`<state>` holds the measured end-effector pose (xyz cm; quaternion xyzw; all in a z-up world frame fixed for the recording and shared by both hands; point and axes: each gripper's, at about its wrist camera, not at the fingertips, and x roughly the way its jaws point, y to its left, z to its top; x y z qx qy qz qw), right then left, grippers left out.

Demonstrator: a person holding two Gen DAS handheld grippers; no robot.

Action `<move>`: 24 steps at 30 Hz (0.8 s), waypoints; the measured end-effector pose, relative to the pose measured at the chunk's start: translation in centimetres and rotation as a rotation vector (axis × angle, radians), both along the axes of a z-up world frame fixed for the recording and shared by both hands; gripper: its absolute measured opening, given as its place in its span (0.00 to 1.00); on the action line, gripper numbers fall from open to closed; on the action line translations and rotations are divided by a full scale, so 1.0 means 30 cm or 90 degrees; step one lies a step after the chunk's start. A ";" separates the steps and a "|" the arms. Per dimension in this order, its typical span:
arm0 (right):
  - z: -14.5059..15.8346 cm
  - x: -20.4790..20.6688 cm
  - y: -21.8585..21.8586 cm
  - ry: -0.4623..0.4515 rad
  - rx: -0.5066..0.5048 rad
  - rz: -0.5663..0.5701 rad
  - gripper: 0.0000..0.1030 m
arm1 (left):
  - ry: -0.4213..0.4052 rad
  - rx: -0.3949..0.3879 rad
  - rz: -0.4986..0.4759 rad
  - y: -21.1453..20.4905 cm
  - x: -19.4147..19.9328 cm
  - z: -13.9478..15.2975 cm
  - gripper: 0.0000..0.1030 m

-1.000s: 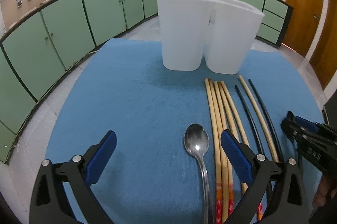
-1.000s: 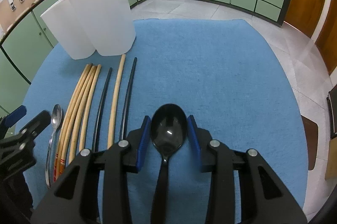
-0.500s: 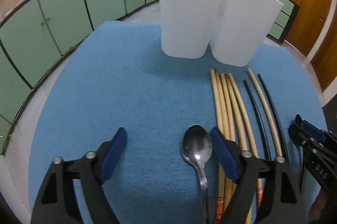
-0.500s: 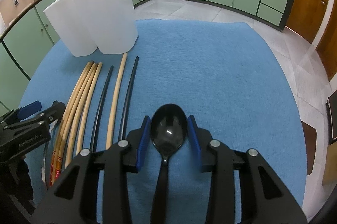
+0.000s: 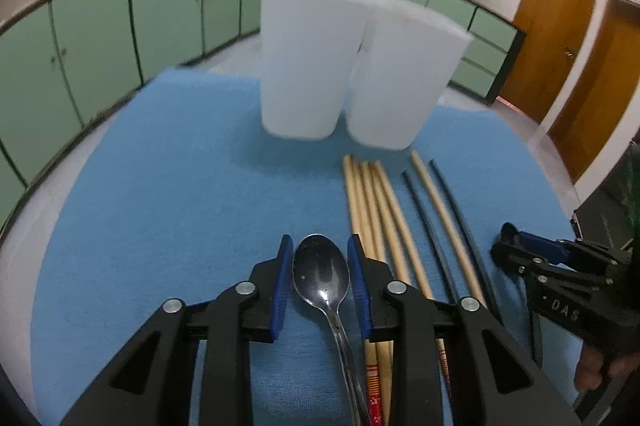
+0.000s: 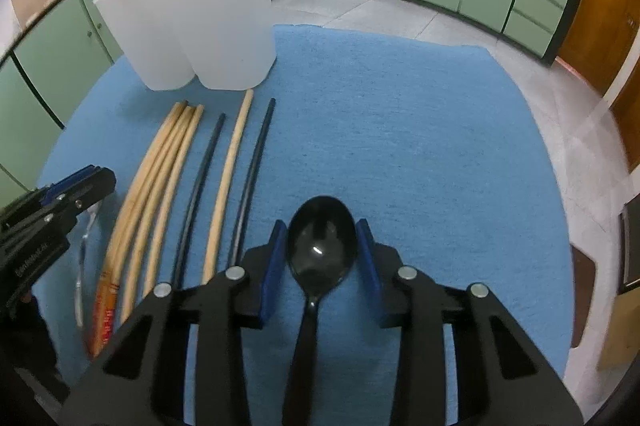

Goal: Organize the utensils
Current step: 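Carry both spoons over the white holder and open both tools to drop them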

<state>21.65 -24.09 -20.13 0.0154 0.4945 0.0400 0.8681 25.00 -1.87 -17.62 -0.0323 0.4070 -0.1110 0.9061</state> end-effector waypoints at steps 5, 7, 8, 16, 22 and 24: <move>0.085 -0.038 -0.066 -0.085 0.067 -0.025 0.32 | -0.095 -0.001 -0.017 0.014 -0.060 0.075 0.26; 0.137 -0.058 -0.081 -0.141 0.080 -0.021 0.32 | -0.129 -0.003 -0.015 0.028 -0.076 0.104 0.26; 0.158 -0.066 -0.080 -0.163 0.078 -0.016 0.32 | -0.155 0.000 -0.013 0.033 -0.088 0.127 0.26; 0.290 -0.052 -0.087 -0.315 0.101 0.009 0.33 | -0.245 -0.022 0.001 0.072 -0.111 0.220 0.26; 0.347 0.025 -0.102 -0.357 0.146 0.015 0.33 | -0.286 -0.033 0.006 0.086 -0.097 0.293 0.26; 0.368 0.046 -0.103 -0.371 0.150 0.021 0.33 | -0.298 -0.041 0.009 0.090 -0.088 0.324 0.26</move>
